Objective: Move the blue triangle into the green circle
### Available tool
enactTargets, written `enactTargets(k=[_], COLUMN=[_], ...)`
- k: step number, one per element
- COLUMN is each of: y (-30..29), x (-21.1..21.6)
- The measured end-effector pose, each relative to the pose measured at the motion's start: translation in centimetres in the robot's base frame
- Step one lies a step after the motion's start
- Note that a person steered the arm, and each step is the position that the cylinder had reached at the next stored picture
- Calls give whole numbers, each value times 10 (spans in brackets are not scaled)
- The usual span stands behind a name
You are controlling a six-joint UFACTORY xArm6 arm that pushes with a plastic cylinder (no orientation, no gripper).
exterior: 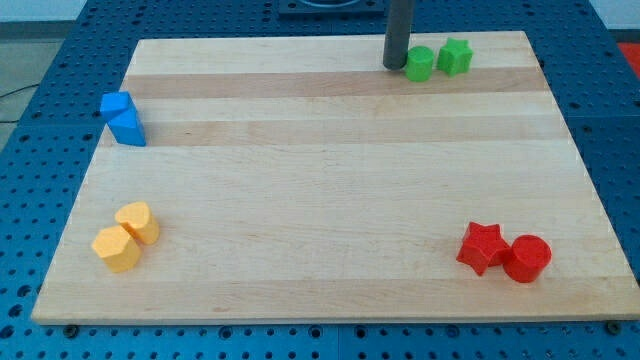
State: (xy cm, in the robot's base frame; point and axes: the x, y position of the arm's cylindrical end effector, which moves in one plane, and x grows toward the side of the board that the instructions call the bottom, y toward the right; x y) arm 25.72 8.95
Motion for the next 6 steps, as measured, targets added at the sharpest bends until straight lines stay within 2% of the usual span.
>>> enactTargets(k=[4,5,6], y=[-25,-62,-46], x=[1,35,105])
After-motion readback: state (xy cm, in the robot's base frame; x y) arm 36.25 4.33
